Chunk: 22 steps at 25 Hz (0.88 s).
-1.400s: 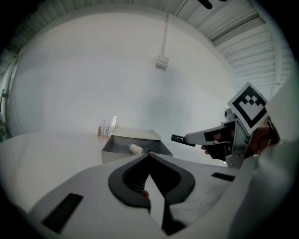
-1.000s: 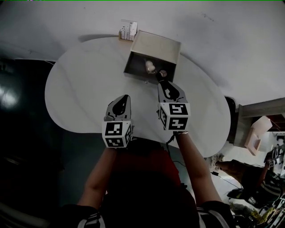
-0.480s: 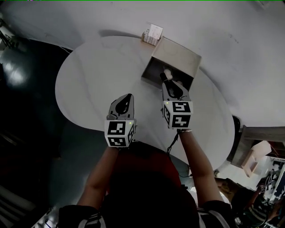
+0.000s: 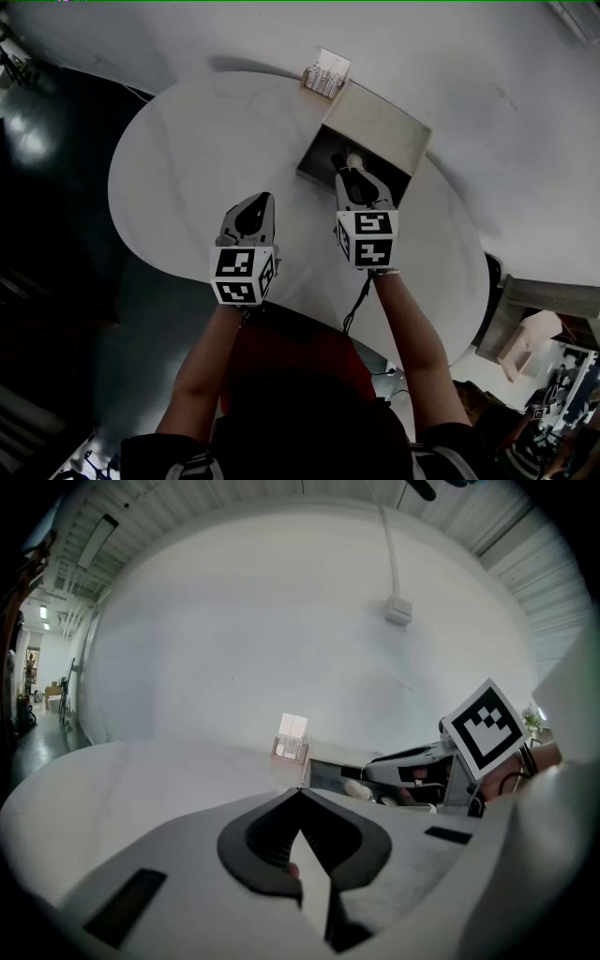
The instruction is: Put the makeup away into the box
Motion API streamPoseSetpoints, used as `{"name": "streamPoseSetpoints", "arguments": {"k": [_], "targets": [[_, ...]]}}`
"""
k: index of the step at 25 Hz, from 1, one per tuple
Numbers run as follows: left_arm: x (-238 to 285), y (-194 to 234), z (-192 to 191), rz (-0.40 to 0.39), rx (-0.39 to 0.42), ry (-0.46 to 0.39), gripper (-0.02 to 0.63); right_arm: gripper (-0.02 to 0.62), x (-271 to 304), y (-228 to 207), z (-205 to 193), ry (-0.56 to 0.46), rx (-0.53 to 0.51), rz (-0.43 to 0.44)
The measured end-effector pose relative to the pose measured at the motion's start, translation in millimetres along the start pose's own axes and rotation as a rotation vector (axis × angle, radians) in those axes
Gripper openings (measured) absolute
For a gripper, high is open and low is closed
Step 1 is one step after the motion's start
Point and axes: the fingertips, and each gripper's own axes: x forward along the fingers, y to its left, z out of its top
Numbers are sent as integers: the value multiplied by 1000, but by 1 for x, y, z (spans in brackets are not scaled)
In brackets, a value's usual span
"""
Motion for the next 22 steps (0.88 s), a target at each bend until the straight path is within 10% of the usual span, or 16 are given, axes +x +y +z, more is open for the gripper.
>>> {"name": "streamPoseSetpoints", "arguments": {"k": [22], "targets": [[47, 5, 3, 14, -36, 29, 21, 104, 63, 5, -5, 96, -123, 66]]}}
